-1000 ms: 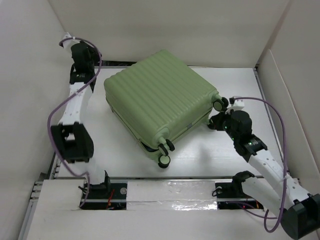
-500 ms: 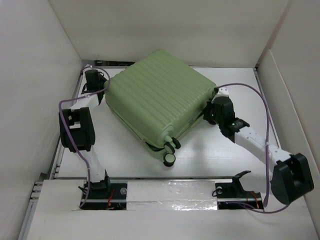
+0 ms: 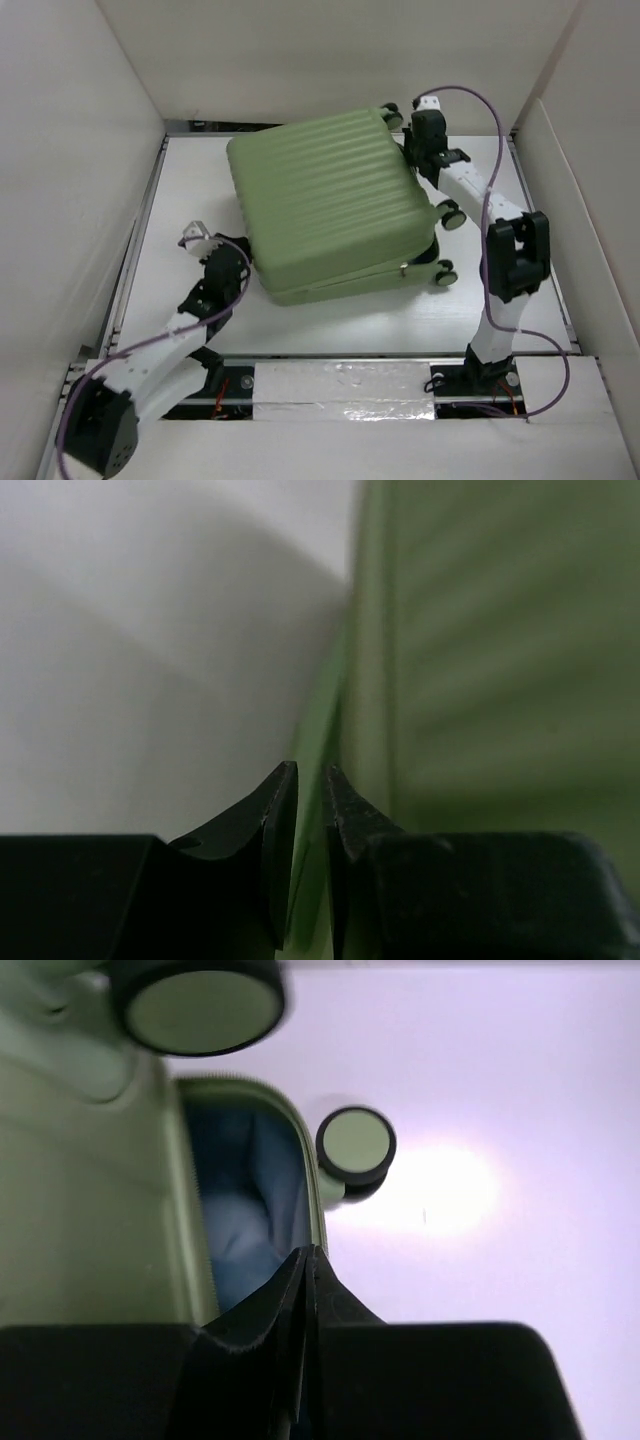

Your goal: Pack the luggage

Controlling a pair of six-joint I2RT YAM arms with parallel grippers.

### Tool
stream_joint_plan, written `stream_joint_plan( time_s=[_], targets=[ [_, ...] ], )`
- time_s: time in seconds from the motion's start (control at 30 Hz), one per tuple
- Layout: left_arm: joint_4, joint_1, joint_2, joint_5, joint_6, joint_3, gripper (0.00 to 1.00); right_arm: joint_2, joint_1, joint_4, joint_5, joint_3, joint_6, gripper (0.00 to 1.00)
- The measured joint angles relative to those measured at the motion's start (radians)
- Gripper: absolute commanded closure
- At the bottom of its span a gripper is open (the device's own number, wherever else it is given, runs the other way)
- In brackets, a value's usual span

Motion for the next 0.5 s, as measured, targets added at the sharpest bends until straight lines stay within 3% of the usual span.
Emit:
stream_joint_plan(
  time_s=[0.07, 0.1, 0.13, 0.2, 0.23, 0.27, 0.43, 0.5],
  targets=[
    [-0.101, -0.146, -0.161, -0.041, -0.011, -0.053, 0.85, 0.108, 0.0, -0.052, -0.018, 0.185, -0.053, 0.9],
    [-0.162, -0.218, -0.234, -0.048, -0.008, -0.063, 0.78, 0.146, 0.003, -0.075, -0.037, 0.259, -0.07, 0.88],
    [-0.23, -0.278, -0.303, -0.061, 0.001, -0.064, 0.72, 0.167, 0.009, -0.09, -0.059, 0.309, -0.086, 0.75],
    [-0.353, -0.352, -0.414, -0.117, 0.024, -0.064, 0.52, 0.162, 0.02, -0.088, -0.082, 0.328, -0.105, 0.63],
    [-0.392, -0.369, -0.462, -0.15, 0.045, -0.064, 0.49, 0.142, 0.021, -0.083, -0.095, 0.318, -0.105, 0.52],
    [-0.41, -0.375, -0.49, -0.181, 0.063, -0.063, 0.46, 0.112, 0.018, -0.076, -0.103, 0.295, -0.101, 0.47],
    [-0.414, -0.373, -0.409, -0.328, 0.179, 0.071, 0.46, -0.133, -0.01, -0.052, -0.085, 0.137, -0.071, 0.26],
    [-0.311, -0.364, -0.338, -0.328, 0.22, 0.134, 0.45, -0.259, -0.013, -0.036, -0.106, 0.063, -0.045, 0.21]
  ],
)
